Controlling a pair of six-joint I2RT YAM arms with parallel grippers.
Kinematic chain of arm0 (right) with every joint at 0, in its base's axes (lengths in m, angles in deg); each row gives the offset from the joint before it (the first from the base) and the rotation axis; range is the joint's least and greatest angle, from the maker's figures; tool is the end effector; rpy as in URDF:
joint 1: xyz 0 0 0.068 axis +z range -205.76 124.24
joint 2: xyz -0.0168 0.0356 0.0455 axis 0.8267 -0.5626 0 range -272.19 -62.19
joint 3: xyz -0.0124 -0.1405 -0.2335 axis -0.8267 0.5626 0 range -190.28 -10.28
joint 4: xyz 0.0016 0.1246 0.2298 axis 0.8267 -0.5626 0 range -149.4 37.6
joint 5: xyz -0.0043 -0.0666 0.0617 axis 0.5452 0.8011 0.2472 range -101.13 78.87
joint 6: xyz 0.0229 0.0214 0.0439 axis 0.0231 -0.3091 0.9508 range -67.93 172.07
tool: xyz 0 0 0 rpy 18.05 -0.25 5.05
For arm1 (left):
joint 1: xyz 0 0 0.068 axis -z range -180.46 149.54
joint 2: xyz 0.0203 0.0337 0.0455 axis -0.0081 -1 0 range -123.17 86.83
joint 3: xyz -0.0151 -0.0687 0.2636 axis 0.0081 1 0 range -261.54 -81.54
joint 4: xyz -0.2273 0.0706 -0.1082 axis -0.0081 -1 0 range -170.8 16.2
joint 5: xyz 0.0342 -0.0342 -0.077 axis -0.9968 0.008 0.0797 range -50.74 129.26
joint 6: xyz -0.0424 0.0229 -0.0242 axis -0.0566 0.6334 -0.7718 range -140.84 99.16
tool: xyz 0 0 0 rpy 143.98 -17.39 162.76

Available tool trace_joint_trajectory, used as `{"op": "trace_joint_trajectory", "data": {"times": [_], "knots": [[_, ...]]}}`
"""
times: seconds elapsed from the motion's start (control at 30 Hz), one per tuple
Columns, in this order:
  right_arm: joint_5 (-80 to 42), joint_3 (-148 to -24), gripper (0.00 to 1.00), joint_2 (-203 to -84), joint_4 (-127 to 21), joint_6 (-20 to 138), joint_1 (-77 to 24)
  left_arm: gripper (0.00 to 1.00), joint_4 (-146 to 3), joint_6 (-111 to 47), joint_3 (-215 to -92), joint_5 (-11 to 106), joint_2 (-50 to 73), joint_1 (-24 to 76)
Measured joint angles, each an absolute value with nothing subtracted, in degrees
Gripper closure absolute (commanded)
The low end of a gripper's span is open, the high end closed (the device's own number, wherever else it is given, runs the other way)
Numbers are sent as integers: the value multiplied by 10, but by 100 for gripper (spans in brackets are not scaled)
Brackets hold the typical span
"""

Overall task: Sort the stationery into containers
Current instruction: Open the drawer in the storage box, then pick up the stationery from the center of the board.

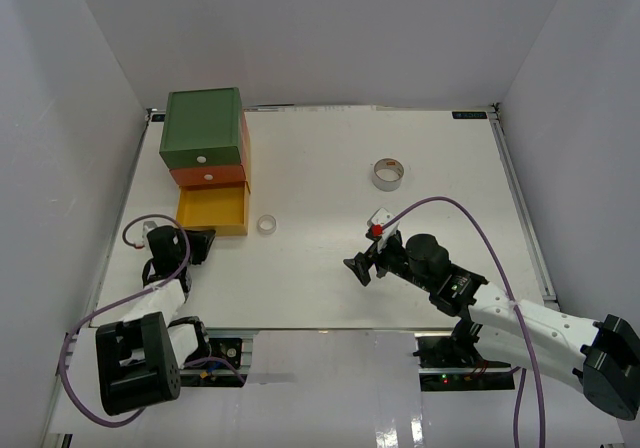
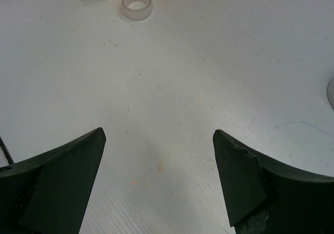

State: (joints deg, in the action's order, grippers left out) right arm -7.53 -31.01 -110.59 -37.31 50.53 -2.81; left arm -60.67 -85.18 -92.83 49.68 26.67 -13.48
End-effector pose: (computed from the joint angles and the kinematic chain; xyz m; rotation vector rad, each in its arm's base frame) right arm 0.1202 0.1554 0.2264 -0.7960 1.6460 0.5837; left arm 0.1803 0.0350 0.1338 -1.3354 1.8376 -0.6900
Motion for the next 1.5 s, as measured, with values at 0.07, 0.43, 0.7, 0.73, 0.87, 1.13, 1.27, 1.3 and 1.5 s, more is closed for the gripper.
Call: {"op": "trace_joint_trajectory", "data": {"times": [0.07, 0.43, 0.7, 0.73, 0.87, 1.13, 1.27, 1.3, 1.5], "knots": [[-76, -310, 10, -1106, -373, 505, -28, 66, -615, -851, -929, 497, 272, -135], [-83, -310, 10, -1106, -373, 506, -28, 37, -750, -817, -958, 495, 312, -135], [-84, -310, 10, -1106, -373, 506, -28, 18, -876, -744, -1032, 489, 332, -129], [-84, -310, 10, -1106, -373, 505, -28, 17, -890, -729, -1050, 489, 333, -125], [-84, -310, 10, -1112, -372, 505, -28, 17, -927, -659, -1135, 488, 337, -97], [-85, -310, 10, -1124, -374, 505, -28, 17, -957, -554, -1284, 480, 267, 80], [-82, -310, 10, -1124, -377, 505, -28, 20, -961, -521, -1338, 463, 176, 191], [-81, -310, 10, -1124, -379, 505, -28, 21, -961, -514, -1348, 456, 150, 214], [-71, -310, 10, -1100, -400, 508, -28, 28, -967, -491, -1387, 412, 19, 271]]}}
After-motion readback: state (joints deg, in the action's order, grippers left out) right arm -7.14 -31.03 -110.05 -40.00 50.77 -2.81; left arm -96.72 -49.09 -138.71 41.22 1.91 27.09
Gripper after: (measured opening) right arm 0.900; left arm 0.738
